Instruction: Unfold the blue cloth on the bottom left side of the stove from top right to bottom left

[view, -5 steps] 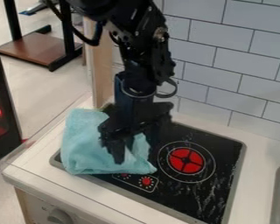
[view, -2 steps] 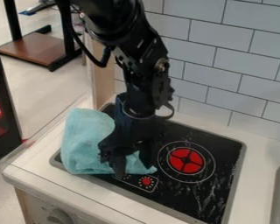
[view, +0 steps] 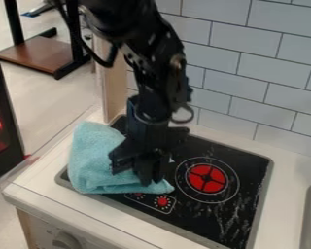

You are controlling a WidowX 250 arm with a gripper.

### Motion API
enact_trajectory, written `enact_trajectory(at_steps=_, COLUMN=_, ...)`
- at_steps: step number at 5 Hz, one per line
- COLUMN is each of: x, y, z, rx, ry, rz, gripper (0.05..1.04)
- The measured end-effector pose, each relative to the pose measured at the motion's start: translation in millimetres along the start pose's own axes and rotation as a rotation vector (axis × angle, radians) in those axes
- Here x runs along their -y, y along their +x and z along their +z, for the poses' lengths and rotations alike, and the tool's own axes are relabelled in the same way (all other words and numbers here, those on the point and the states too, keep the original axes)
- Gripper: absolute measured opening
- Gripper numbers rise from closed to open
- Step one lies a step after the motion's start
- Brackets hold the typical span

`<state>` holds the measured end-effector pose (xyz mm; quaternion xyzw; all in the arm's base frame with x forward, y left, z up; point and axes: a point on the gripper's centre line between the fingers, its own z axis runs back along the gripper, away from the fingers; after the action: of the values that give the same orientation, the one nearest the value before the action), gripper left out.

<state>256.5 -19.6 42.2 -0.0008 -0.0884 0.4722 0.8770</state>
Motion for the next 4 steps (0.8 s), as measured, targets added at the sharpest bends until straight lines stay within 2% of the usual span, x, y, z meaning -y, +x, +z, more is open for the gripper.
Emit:
enact_trajectory(at_steps=1, x=-21, y=24, z=27, rx=0.040, ry=-0.035, rz=0.106, gripper=0.050)
enact_trajectory(at_steps=2, x=-42, y=41, z=41, rx=0.068, ry=-0.059, rz=0.191, gripper=0.049)
enact_trajectory(at_steps=4, x=-105, y=66, z=35, rx=0.072, ry=0.001, rz=0.416, gripper=0.049)
